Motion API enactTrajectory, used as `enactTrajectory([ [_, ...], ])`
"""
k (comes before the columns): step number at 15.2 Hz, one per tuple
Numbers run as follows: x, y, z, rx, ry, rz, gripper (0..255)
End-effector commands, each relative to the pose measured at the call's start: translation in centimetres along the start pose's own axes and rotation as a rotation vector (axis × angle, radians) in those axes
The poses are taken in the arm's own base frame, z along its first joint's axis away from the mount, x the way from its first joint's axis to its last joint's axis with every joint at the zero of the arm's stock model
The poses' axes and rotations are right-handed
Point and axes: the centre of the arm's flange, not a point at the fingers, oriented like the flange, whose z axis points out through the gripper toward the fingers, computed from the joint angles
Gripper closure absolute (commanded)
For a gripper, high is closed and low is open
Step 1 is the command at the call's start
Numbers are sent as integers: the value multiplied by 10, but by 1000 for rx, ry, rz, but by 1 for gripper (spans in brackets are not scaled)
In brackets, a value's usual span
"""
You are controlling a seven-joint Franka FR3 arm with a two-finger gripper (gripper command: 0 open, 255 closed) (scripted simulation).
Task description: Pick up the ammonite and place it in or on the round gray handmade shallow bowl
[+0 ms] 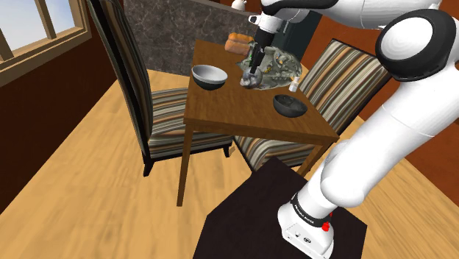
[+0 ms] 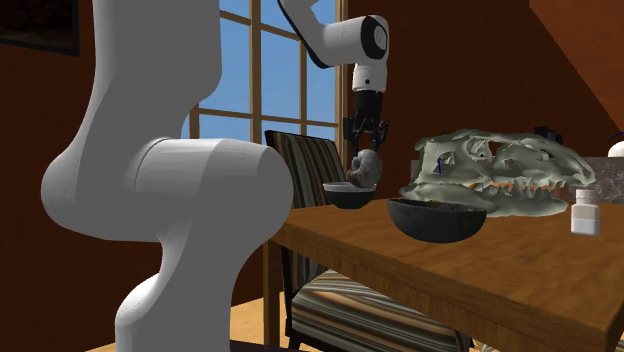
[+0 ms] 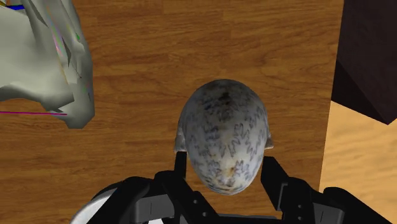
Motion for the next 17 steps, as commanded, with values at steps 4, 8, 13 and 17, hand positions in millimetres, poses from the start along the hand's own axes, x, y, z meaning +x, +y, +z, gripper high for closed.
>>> enactTrajectory([
  [4, 2, -1, -28, 0, 0, 0, 255],
  [8, 3, -2, -49, 0, 0, 0, 255],
  [13, -48, -5, -62, 0, 0, 0, 255],
  [17, -100, -9, -72, 0, 0, 0, 255],
])
